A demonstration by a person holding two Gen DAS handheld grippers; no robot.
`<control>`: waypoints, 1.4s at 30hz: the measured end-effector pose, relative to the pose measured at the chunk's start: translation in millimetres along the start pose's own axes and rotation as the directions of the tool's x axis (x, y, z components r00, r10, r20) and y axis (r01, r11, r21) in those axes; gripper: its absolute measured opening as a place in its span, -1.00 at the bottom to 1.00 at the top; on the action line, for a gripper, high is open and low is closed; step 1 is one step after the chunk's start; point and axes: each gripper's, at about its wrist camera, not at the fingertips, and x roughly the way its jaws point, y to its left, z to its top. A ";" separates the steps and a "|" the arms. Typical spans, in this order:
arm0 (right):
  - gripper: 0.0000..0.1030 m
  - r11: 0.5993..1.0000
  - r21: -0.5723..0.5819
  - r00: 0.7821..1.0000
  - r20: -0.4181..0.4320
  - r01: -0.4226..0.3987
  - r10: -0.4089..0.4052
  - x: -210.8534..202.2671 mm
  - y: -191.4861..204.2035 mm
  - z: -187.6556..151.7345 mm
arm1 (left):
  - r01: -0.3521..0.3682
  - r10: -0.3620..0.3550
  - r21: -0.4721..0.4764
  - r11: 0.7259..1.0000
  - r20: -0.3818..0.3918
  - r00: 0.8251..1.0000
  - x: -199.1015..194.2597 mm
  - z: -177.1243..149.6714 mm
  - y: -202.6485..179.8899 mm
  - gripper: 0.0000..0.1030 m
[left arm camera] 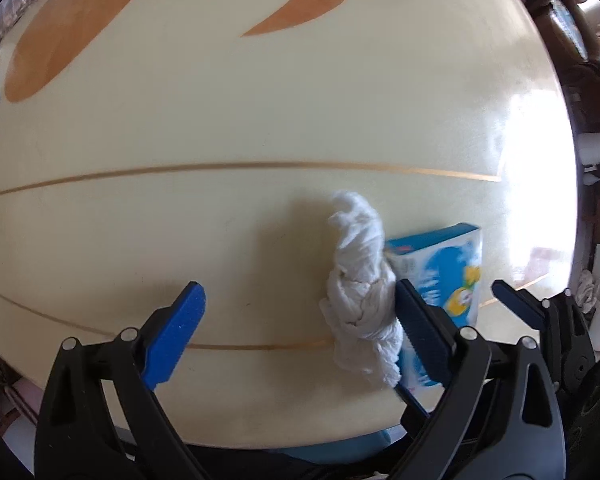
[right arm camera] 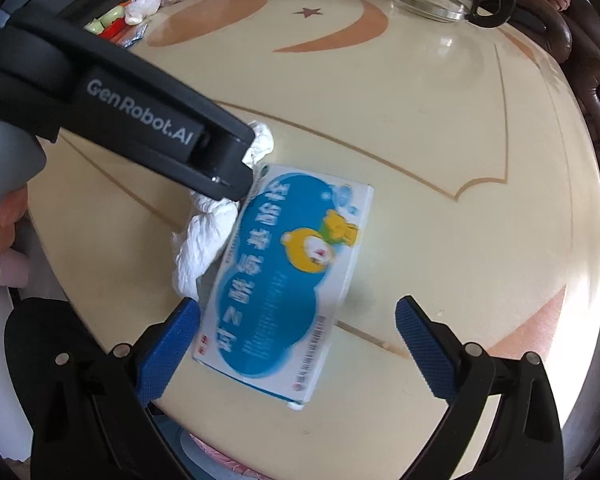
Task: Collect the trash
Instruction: 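Grasp the white tissue with the left tool while the right tool grasps the blue medicine box, then lift the white tissue with the left tool while the right tool holds the blue box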
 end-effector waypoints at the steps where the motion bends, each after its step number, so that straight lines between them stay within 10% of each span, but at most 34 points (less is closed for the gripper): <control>1: 0.86 1.000 -0.006 1.000 -0.005 0.013 -0.013 1.9 1.6 0.1 | 0.005 -0.005 0.006 1.000 -0.004 1.000 1.7 0.6 -0.4 0.81; 19: 0.75 0.997 -0.023 0.996 0.059 0.067 -0.066 -10.7 15.8 -14.9 | -0.128 0.124 0.064 0.990 0.069 0.990 0.9 -17.0 -36.4 0.79; 31: 0.32 0.999 -0.007 0.997 0.071 0.042 -0.042 -28.6 23.4 -22.7 | -0.136 0.131 0.050 0.989 0.094 0.987 -7.1 -34.4 -56.1 0.08; 34: 0.31 1.000 -0.004 0.997 0.072 0.031 -0.031 -26.3 25.1 -23.5 | -0.126 0.121 0.045 0.991 0.096 0.988 -11.4 -33.8 -53.4 -0.38; 42: 0.31 0.999 0.013 0.998 0.064 0.029 -0.030 -29.0 18.4 -23.2 | -0.047 0.044 0.031 0.998 0.093 0.995 -19.0 -38.4 -38.6 -0.47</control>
